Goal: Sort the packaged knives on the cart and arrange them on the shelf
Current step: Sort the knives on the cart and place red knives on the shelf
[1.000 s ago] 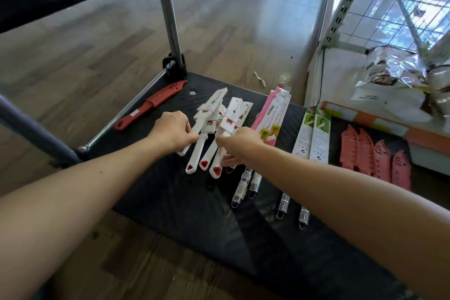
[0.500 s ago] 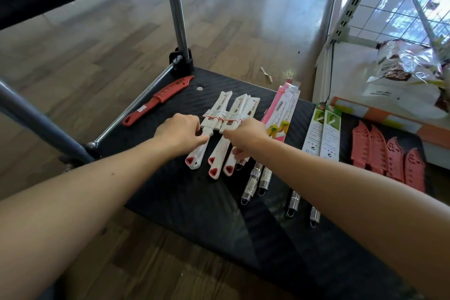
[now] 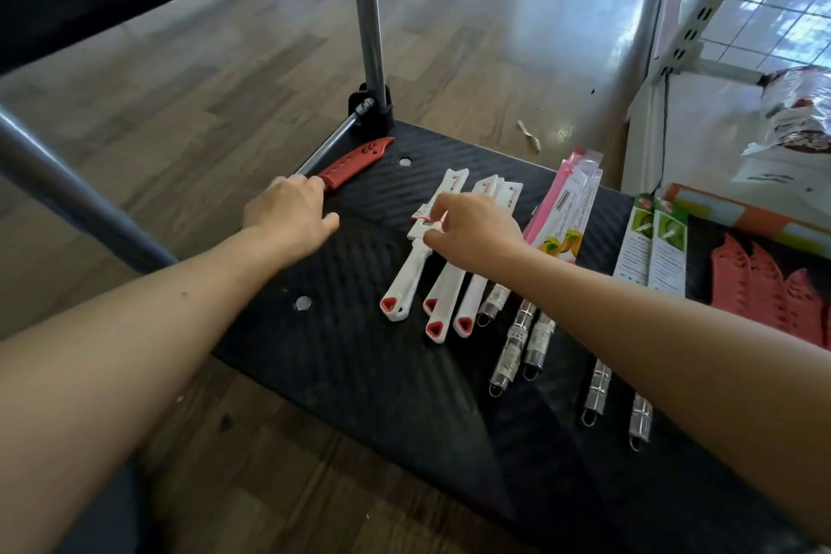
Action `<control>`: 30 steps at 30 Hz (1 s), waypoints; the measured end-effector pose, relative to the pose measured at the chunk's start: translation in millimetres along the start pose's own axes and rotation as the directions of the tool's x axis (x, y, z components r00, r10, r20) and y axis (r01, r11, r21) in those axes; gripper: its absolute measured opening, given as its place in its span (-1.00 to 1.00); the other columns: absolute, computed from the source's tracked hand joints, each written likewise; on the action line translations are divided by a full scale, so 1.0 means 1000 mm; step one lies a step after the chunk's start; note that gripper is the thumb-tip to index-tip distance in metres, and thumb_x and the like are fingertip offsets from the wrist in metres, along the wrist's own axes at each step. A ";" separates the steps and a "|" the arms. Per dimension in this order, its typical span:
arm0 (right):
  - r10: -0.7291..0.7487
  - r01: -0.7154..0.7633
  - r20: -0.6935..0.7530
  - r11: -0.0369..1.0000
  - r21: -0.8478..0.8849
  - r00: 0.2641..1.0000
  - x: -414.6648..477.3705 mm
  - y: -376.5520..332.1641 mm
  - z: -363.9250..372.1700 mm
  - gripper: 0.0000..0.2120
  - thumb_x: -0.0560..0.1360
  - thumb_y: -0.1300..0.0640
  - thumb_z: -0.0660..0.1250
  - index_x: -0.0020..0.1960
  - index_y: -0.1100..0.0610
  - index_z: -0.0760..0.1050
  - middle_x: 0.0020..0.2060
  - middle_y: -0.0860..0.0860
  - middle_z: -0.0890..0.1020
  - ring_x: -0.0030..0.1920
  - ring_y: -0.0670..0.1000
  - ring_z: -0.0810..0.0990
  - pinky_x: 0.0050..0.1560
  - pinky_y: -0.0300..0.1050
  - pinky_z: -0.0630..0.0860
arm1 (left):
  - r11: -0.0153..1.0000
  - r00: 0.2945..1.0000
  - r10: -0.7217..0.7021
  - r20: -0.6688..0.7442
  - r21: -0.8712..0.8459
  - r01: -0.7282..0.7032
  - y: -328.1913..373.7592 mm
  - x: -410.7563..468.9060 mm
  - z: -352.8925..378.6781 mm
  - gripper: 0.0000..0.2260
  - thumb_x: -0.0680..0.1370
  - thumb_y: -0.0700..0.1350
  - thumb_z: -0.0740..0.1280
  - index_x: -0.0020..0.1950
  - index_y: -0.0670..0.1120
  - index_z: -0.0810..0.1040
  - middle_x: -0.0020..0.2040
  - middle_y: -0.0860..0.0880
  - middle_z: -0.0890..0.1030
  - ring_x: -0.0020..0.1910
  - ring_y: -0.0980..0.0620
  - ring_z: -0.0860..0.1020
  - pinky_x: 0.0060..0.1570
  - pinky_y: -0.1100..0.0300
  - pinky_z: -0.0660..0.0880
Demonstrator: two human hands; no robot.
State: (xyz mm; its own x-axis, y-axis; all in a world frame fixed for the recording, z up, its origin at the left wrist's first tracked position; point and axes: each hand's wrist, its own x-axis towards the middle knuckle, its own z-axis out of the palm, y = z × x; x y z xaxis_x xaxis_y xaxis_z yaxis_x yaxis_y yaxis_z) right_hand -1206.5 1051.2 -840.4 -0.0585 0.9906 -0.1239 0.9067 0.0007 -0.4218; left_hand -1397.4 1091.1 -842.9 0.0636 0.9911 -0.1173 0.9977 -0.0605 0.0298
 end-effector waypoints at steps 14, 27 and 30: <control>0.039 -0.025 -0.068 0.980 0.197 0.997 0.031 -0.012 0.009 -0.81 0.50 0.10 0.27 0.06 0.12 0.56 -0.02 0.04 0.64 -0.01 0.04 0.59 0.04 -0.02 0.55 | 0.988 1.000 0.002 0.026 0.156 -0.006 0.000 0.021 0.019 -0.70 0.62 -0.14 0.14 0.25 -0.30 0.39 0.22 -0.27 0.50 0.19 -0.25 0.50 0.06 -0.03 0.46; 0.071 -0.049 -0.091 0.972 0.232 0.993 0.032 0.009 0.006 -0.83 0.50 0.13 0.27 -0.02 0.15 0.61 -0.21 -0.03 0.56 -0.13 -0.04 0.51 -0.11 -0.15 0.45 | 0.969 0.981 -0.152 0.117 0.212 0.125 0.009 0.037 0.021 -0.67 0.56 -0.16 0.28 0.29 -0.25 0.42 0.26 -0.25 0.41 0.21 -0.22 0.47 0.07 0.03 0.47; 0.094 -0.067 -0.097 0.964 0.257 0.991 0.032 0.012 0.005 -0.84 0.49 0.16 0.26 -0.05 0.15 0.61 -0.24 -0.02 0.56 -0.13 -0.02 0.54 -0.05 -0.11 0.49 | 0.963 0.972 -0.183 0.147 0.224 0.147 0.014 0.034 0.025 -0.64 0.57 -0.13 0.25 0.34 -0.24 0.39 0.31 -0.25 0.31 0.25 -0.21 0.43 0.10 0.04 0.44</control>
State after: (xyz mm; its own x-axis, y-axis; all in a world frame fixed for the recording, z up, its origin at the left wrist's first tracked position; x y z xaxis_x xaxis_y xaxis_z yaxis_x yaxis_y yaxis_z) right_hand -1199.4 1082.1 -853.6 0.0680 0.9948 -0.0756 0.7707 -0.1005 -0.6292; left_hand -1380.3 1121.3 -870.8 -0.1175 0.9570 -0.2652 0.9755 0.0612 -0.2112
